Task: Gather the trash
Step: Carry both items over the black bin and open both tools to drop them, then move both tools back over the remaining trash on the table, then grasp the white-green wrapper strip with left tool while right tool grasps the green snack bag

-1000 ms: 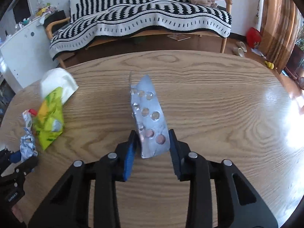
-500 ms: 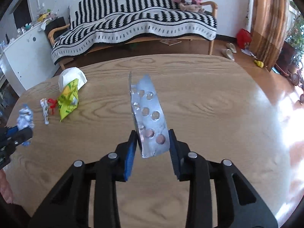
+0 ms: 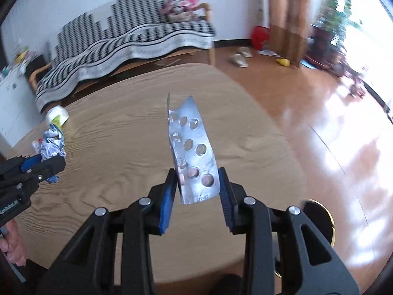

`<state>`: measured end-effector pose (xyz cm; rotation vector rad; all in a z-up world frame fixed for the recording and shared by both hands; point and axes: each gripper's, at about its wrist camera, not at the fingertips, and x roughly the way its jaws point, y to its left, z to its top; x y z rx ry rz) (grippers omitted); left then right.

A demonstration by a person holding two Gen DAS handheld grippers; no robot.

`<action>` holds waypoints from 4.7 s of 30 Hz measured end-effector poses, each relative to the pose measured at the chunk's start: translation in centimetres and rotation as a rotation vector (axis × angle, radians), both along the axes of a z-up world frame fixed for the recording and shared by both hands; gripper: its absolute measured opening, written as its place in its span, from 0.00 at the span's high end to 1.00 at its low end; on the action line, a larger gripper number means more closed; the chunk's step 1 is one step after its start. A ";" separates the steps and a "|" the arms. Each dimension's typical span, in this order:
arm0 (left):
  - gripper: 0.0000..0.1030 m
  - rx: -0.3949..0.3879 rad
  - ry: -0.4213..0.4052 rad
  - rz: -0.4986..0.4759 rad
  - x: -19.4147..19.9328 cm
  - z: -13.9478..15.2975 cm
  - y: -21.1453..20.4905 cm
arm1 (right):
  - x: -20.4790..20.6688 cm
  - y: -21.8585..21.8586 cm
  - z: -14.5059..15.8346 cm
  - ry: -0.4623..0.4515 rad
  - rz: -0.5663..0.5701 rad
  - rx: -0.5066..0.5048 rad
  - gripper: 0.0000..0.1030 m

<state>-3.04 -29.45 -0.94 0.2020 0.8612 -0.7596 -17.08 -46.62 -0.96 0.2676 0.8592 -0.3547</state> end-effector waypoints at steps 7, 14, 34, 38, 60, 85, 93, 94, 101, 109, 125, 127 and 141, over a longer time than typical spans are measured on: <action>0.67 -0.024 0.016 -0.155 -5.0 -1.1 -8.5 | -9.1 -7.6 -1.1 0.003 -0.202 0.029 0.66; 0.67 -0.018 0.023 -0.320 -10.7 -3.4 -16.5 | -17.1 -13.5 -4.0 0.078 -0.380 0.091 0.66; 0.67 0.021 0.090 -0.473 -14.4 -7.8 -24.5 | -19.5 -17.5 -7.2 0.144 -0.481 0.184 0.65; 0.67 0.018 0.098 -0.474 -14.7 -8.0 -24.5 | -19.6 -17.6 -7.0 0.136 -0.485 0.187 0.65; 0.59 0.008 0.123 -0.525 -15.0 -9.5 -25.8 | -20.9 -18.6 -5.8 0.093 -0.548 0.170 0.30; 0.09 0.024 0.023 -0.161 -4.2 -3.1 -12.0 | -8.8 -9.3 -1.1 0.006 -0.302 0.088 0.20; 0.09 0.022 -0.006 0.198 5.5 -0.6 3.6 | 2.7 0.5 0.3 -0.025 -0.078 0.157 0.19; 0.09 0.022 -0.009 0.240 6.5 -0.4 5.5 | 4.1 1.9 0.4 -0.024 -0.051 0.156 0.19; 0.09 0.053 0.033 0.577 14.0 -2.3 20.7 | 11.8 11.4 -0.5 0.024 0.136 0.125 0.19; 0.09 0.067 0.155 0.811 20.0 -7.0 29.9 | 16.3 17.5 -2.3 0.066 0.238 0.111 0.19; 0.50 0.155 0.090 0.766 22.6 -8.9 29.2 | 20.2 21.9 -4.5 0.099 0.335 0.127 0.19; 0.84 0.128 0.109 0.753 22.4 -8.7 29.8 | 20.8 22.7 -5.1 0.109 0.354 0.143 0.19; 0.88 0.028 0.182 0.742 20.2 -6.6 32.6 | 28.2 30.4 -7.9 0.092 0.425 0.186 0.16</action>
